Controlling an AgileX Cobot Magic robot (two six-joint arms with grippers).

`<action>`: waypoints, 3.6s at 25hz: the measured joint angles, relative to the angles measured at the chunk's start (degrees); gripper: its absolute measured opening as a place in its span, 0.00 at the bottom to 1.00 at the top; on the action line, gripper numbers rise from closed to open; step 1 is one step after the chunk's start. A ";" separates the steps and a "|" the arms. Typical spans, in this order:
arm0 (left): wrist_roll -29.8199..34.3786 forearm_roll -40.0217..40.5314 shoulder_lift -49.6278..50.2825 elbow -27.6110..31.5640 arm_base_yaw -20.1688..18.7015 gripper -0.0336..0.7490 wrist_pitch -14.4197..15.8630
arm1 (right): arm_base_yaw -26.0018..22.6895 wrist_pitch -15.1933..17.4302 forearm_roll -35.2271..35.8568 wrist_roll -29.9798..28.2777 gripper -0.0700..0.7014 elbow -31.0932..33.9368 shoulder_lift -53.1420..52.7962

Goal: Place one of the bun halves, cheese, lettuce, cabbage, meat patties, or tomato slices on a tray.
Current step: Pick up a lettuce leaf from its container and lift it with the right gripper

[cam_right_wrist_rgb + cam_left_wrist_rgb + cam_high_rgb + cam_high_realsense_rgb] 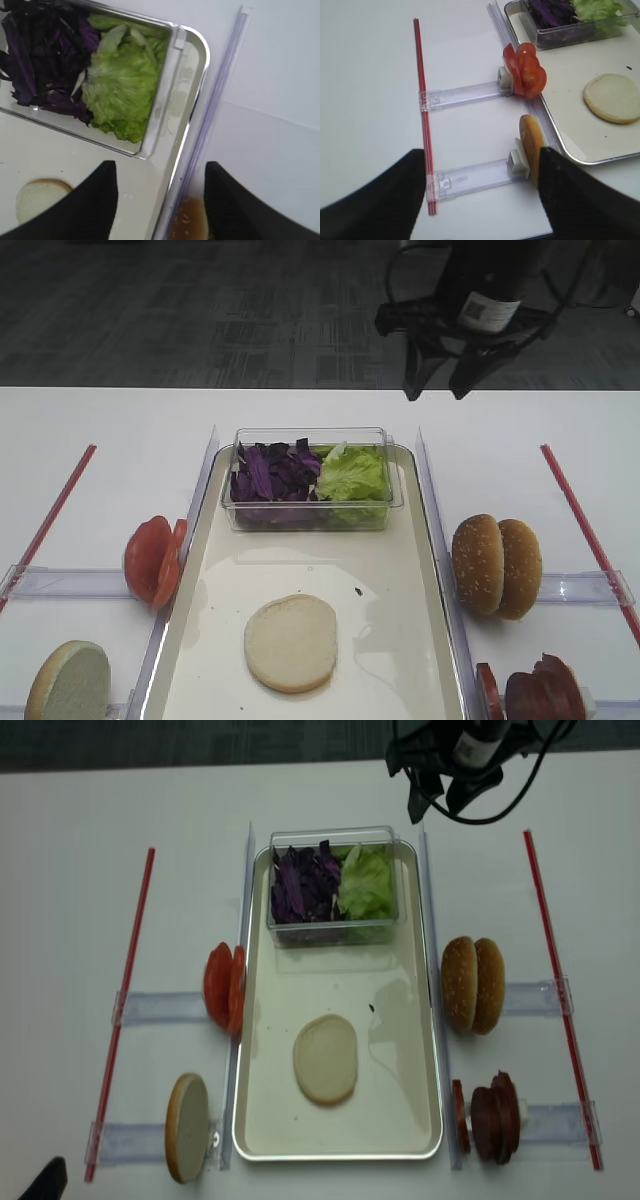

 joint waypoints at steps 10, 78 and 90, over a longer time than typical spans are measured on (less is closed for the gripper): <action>-0.13 0.00 0.00 0.00 0.00 0.63 0.00 | 6.18 -0.08 -0.27 2.26 0.64 -5.61 7.05; -0.13 0.00 0.00 0.00 0.00 0.63 0.00 | 7.82 -1.17 -3.16 7.86 0.18 -15.79 26.29; -0.13 0.00 0.00 0.00 0.00 0.63 0.00 | 7.82 -0.77 -2.93 8.08 0.17 -15.79 22.84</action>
